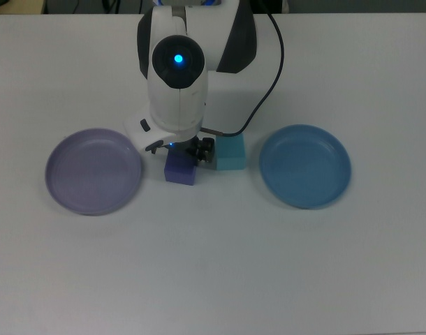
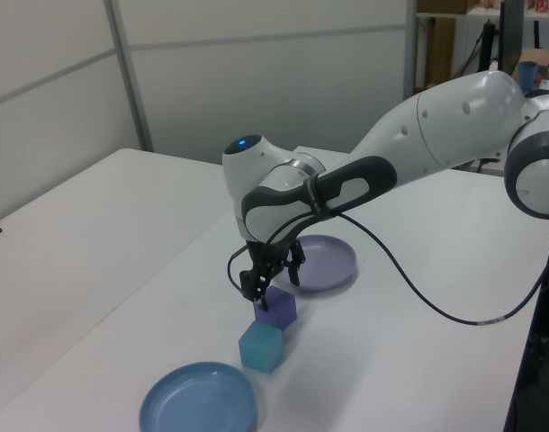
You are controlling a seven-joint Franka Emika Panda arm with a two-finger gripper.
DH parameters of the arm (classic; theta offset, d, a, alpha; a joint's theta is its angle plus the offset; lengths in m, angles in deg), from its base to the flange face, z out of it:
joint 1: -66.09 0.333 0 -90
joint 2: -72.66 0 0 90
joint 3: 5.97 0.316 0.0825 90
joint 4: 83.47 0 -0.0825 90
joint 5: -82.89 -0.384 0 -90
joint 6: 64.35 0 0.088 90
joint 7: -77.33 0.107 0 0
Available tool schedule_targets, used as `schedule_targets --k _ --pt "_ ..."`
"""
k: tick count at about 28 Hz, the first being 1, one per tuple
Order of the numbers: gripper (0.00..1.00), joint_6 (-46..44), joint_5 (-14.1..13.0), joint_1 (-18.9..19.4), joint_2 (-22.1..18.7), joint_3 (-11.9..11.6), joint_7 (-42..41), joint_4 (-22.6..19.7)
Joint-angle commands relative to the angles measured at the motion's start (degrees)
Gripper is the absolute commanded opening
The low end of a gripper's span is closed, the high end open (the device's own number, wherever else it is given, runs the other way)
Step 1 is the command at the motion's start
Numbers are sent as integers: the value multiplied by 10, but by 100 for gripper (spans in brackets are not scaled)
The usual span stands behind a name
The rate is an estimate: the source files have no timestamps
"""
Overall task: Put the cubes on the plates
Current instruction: 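Close the gripper on the dark purple cube, then carry the purple cube onto the lavender plate and release it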
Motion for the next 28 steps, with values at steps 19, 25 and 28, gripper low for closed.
schedule_targets --k 19,25,28 --pt "12 4 6 -4 -20 -5 12 -7" --pt "12 2 -12 -49 -42 -6 8 4" --pt "13 8 -8 -84 -37 -6 8 13"
